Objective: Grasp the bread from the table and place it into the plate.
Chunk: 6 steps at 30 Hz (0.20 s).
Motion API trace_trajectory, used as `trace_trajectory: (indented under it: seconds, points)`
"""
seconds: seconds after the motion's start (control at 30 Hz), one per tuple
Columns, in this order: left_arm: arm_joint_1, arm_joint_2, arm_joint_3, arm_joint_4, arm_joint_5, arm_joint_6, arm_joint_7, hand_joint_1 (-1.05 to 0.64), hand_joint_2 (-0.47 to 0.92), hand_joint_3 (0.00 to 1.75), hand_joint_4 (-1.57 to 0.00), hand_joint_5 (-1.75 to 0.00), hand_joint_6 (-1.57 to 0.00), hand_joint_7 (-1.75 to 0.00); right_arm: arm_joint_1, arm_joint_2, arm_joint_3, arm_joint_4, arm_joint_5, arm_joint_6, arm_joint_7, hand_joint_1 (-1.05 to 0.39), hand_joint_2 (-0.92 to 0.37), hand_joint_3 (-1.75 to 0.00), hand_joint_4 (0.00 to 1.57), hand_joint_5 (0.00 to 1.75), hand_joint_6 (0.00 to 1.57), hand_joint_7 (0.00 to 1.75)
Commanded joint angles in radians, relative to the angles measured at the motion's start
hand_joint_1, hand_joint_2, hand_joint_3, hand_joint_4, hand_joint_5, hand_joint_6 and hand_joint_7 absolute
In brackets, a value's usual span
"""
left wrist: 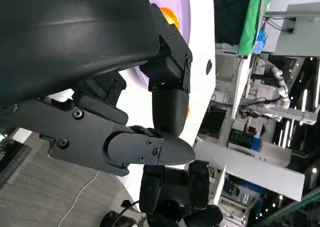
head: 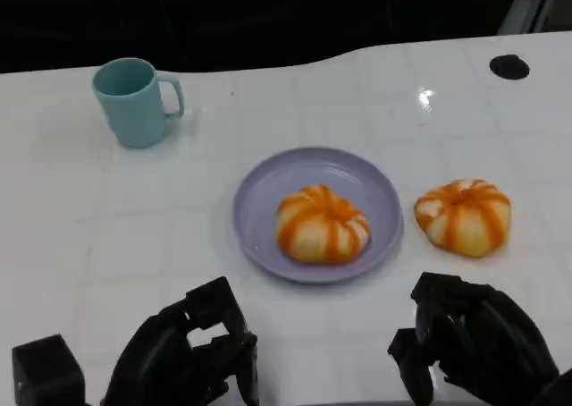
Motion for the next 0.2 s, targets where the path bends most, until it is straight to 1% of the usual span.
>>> trace_trajectory:
  seconds: [0.03, 0.2]
  points:
    - [-0.007, -0.002, 0.016, 0.016, -0.012, 0.01, -0.019, -0.63, 0.92, 0.3, -0.91, -1.75, -0.68, -1.75, -0.011, -0.013, -0.013, 0.02, 0.003, -0.015, 0.002, -0.92, -0.57, -0.73, 1.2, 1.57, 1.03, 1.42]
    - [-0.011, -0.005, 0.021, 0.026, -0.006, 0.006, -0.03, -0.64, 0.92, 0.28, -0.9, -1.75, -0.68, -1.75, -0.021, -0.011, -0.014, 0.04, 0.006, -0.018, 0.008, -0.93, -0.57, -0.72, 1.21, 1.57, 1.04, 1.42]
